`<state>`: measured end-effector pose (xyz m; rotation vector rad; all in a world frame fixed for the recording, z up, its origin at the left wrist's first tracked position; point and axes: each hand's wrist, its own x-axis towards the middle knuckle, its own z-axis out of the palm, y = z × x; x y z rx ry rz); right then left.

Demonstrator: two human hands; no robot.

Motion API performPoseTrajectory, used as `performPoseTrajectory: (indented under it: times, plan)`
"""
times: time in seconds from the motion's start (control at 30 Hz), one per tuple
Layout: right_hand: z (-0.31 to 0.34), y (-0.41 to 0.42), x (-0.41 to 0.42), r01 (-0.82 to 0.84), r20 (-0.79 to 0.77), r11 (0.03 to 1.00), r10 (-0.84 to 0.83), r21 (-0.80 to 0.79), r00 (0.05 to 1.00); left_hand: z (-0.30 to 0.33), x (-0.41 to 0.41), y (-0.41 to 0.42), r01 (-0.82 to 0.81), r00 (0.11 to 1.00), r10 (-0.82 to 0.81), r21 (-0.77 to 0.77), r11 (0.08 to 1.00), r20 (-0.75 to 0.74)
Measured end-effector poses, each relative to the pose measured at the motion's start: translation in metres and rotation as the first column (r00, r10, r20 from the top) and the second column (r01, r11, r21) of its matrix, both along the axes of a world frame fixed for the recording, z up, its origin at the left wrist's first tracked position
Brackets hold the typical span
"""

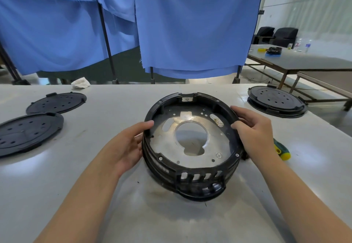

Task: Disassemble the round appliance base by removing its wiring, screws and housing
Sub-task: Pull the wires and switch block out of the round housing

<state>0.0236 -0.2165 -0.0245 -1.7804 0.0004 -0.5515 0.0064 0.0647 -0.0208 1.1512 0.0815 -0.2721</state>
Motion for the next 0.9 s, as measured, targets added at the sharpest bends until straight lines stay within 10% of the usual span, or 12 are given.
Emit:
performPoseTrajectory:
  times: [0.33, 0.53, 0.9]
  plan:
    - [0.009, 0.007, -0.003, -0.091, -0.083, 0.987, 0.102, 0.129, 0.991, -0.001, -0.002, -0.004, -0.063, 0.998, 0.063, -0.007, 0.998, 0.015]
    - [0.019, -0.003, -0.003, -0.312, -0.332, 0.848, 0.469, 0.428, 0.819, 0.004, -0.001, -0.002, -0.094, 0.973, 0.105, -0.063, 0.994, 0.206]
    - [0.051, 0.004, -0.005, -0.426, -0.025, 0.845, 0.458, 0.325, 0.889, 0.006, 0.002, -0.001, -0.128, 0.962, 0.124, 0.0, 0.992, 0.244]
